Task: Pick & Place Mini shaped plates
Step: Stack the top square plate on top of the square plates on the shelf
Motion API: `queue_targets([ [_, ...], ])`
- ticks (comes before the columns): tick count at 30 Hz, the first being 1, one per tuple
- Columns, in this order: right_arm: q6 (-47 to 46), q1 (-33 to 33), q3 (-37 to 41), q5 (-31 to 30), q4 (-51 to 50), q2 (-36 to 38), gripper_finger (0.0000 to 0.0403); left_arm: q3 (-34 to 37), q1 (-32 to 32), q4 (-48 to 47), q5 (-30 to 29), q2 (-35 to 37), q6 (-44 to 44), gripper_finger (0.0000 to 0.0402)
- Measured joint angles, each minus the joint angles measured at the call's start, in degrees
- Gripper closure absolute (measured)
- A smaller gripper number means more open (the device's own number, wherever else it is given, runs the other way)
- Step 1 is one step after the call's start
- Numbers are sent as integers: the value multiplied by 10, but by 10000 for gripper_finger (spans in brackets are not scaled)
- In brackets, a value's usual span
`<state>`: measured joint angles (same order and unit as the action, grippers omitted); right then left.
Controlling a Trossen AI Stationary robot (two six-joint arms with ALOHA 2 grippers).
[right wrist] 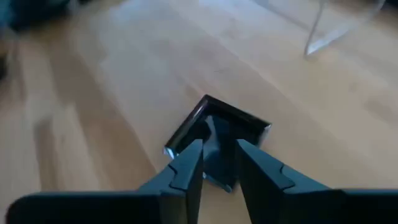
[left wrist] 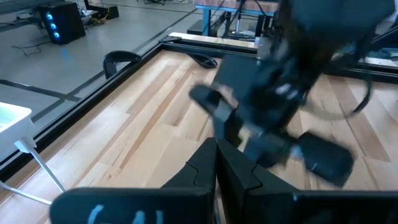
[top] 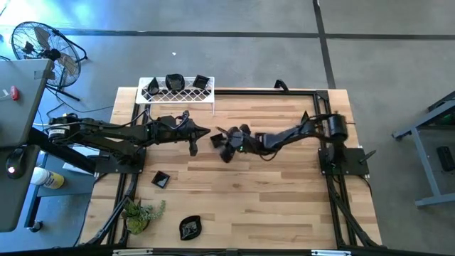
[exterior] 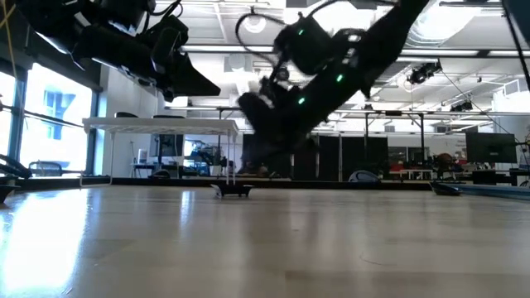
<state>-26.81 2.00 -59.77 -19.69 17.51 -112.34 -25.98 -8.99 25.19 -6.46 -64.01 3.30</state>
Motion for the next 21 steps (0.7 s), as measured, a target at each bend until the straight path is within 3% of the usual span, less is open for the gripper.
queue_targets([
  [4, 149, -13, 68, 2, 4, 74, 350, 0, 0, 0, 0, 0, 0, 394],
  [8, 223, -14, 198, 71, 134, 147, 397, 0, 0, 0, 0, 0, 0, 394],
  [13, 218, -15, 347, 121, 317, 211, 383, 0, 0, 0, 0, 0, 0, 394],
  [21, 183, -17, 489, 57, 445, 266, 401, 0, 0, 0, 18, 0, 4, 394],
])
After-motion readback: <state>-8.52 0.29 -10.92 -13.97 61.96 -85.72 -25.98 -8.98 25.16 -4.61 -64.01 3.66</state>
